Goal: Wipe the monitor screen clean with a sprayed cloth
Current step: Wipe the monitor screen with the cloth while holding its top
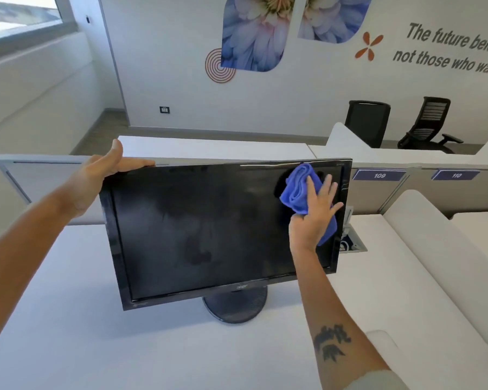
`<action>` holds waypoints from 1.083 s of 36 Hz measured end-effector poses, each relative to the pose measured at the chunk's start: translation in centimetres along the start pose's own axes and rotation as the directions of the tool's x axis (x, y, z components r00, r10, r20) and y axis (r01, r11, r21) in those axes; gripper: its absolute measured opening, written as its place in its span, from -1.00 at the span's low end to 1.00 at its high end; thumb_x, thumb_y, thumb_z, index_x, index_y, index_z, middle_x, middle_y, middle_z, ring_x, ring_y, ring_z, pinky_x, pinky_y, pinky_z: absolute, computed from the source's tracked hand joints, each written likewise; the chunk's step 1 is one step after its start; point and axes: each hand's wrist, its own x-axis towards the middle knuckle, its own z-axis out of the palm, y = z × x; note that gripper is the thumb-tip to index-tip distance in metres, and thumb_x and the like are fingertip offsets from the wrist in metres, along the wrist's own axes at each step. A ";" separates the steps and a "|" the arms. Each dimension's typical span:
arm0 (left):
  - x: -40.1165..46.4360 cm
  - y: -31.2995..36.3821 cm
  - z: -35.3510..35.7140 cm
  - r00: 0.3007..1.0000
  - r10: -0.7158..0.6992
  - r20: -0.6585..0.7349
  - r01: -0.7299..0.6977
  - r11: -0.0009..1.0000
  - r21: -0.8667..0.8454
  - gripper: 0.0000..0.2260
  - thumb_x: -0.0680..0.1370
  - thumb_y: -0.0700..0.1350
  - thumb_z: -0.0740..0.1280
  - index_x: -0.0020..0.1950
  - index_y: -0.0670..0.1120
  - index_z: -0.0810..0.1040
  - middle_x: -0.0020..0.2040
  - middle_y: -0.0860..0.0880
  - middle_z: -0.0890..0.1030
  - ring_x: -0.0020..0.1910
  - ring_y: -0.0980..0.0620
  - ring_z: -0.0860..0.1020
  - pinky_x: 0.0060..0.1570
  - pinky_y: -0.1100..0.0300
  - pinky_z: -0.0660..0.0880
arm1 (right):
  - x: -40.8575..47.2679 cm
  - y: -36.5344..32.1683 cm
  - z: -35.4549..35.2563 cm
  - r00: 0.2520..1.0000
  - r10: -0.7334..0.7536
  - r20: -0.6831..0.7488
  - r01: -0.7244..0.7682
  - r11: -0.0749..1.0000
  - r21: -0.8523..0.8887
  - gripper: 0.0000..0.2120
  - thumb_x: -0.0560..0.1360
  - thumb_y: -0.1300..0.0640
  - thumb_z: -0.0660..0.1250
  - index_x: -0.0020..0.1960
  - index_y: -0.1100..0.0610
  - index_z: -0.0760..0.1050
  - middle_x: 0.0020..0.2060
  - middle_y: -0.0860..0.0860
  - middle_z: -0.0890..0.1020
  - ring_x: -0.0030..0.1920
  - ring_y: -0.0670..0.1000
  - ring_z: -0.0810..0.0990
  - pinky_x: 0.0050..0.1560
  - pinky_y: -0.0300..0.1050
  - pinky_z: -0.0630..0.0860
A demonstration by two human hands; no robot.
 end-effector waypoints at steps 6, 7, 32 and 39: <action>-0.4 0.6 0.4 1.000 -0.009 0.006 0.009 1.000 -0.023 -0.24 0.59 0.59 -0.09 0.27 0.24 0.76 0.38 0.20 0.69 0.47 0.24 0.53 0.55 0.17 0.18 | -1.5 -5.5 2.2 1.000 0.008 -0.024 -0.011 0.990 -0.142 -0.25 0.44 0.47 0.38 0.59 0.15 0.35 0.63 0.18 0.32 0.66 0.22 0.22 0.63 0.47 -0.11; -0.4 0.6 0.4 1.000 -0.011 0.007 0.011 1.000 -0.029 -0.23 0.58 0.60 -0.09 0.27 0.23 0.76 0.37 0.19 0.70 0.45 0.25 0.55 0.52 0.20 0.19 | -2.3 -7.1 2.6 1.000 0.000 -0.016 -0.002 0.986 -0.166 -0.28 0.43 0.45 0.41 0.56 0.17 0.38 0.60 0.19 0.36 0.63 0.25 0.28 0.60 0.52 -0.09; -0.5 1.3 0.7 1.000 -0.016 0.022 0.018 0.996 -0.088 -0.18 0.52 0.65 -0.03 0.27 0.16 0.77 0.30 0.13 0.75 0.32 0.25 0.65 0.18 0.56 0.48 | -5.4 -13.7 4.4 0.433 -0.871 0.230 0.780 0.490 0.390 -0.66 0.75 0.25 0.20 0.51 0.27 0.45 0.60 0.14 0.38 0.65 0.27 0.22 0.67 0.22 0.07; -0.6 1.0 0.5 1.000 -0.002 0.015 0.003 0.996 -0.085 -0.23 0.53 0.64 -0.05 0.25 0.24 0.77 0.33 0.21 0.72 0.35 0.34 0.60 0.20 0.62 0.40 | 1.9 0.0 0.3 0.886 -0.451 0.107 0.442 0.891 0.103 -0.43 0.61 0.35 0.39 0.59 0.18 0.39 0.62 0.14 0.36 0.67 0.28 0.16 0.62 0.37 0.19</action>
